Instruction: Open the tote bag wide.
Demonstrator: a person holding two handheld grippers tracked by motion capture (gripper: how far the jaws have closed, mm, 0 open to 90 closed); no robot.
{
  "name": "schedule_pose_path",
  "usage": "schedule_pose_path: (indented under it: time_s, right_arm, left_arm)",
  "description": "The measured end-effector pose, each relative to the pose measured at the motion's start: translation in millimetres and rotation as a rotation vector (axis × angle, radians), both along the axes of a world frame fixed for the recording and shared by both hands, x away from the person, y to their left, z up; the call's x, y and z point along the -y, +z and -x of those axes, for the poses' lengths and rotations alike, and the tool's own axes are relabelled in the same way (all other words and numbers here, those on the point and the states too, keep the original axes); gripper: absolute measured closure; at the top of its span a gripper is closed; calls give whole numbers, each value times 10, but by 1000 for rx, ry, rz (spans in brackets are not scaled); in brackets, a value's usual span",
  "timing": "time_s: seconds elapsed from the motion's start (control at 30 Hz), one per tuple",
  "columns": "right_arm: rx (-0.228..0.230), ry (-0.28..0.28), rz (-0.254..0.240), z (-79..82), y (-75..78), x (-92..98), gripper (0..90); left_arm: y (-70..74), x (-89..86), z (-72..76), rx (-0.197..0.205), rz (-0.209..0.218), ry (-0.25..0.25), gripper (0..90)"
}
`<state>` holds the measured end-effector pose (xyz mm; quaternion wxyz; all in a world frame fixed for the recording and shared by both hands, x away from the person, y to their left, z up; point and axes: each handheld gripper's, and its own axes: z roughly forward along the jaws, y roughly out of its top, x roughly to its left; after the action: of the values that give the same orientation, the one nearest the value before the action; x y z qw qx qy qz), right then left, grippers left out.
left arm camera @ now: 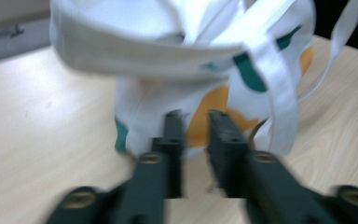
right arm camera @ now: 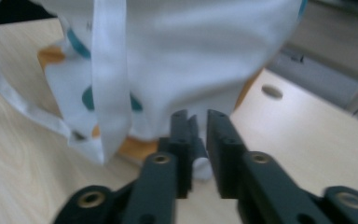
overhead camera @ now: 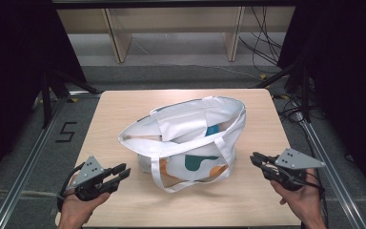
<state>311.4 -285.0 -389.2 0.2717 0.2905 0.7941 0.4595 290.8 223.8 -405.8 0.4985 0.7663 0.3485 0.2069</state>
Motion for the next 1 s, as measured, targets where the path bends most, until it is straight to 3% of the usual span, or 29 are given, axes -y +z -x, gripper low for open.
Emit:
schedule_pose_path:
  time_s: [0.07,0.1,0.13,0.2,0.27,0.37,0.47,0.5,0.57,0.67,0.73,0.77,0.8,0.83,0.9,0.93,0.97,1.0]
  right_arm:
    - [69,25,0,-93,222,-46,900]
    - [69,25,0,-93,222,-46,900]
    - [96,34,-10,-166,368,-92,900]
    - [124,41,-20,-243,510,-147,900]
    - [129,48,-24,-284,577,-184,900]
    - [158,73,1,-478,791,-352,900]
    - [144,75,22,-571,849,-449,900]
    - [132,75,43,-674,877,-523,900]
    - [124,71,51,-727,877,-551,900]
    - [84,46,62,-937,792,-581,900]
    - [70,47,64,-980,758,-571,900]
    - [61,41,56,-1011,712,-569,900]
    - [30,30,84,-1053,609,-562,900]
    - [30,30,84,-1053,609,-562,900]
    - [-2,11,122,-1096,425,-515,900]
    - [-2,11,122,-1096,425,-515,900]
    - [-64,-4,124,-1124,287,-453,900]
    - [-64,-12,121,-1157,198,-422,900]
  left_arm:
    - [113,18,-39,19,15,-13,894]
    - [176,28,-63,34,18,-19,894]
    - [308,51,-117,65,11,-25,896]
    - [425,80,-211,100,-1,-39,896]
    - [472,102,-259,103,-2,-41,896]
    - [567,190,-434,104,-9,-44,896]
    - [602,281,-615,92,-29,-39,895]
    - [597,309,-675,82,-31,-35,895]
    - [570,344,-799,62,-33,-33,895]
    - [459,356,-1006,24,-35,-15,892]
    - [423,346,-1051,12,-30,-8,892]
    - [386,333,-1095,6,-31,-2,892]
    - [292,317,-1182,-19,-43,20,892]
    - [292,317,-1182,-19,-43,20,892]
    - [188,292,-1287,-55,-37,32,893]
    - [142,282,-1337,-72,-37,38,893]
    - [98,283,-1380,-86,-37,48,893]
    - [18,289,-1462,-99,-61,49,893]
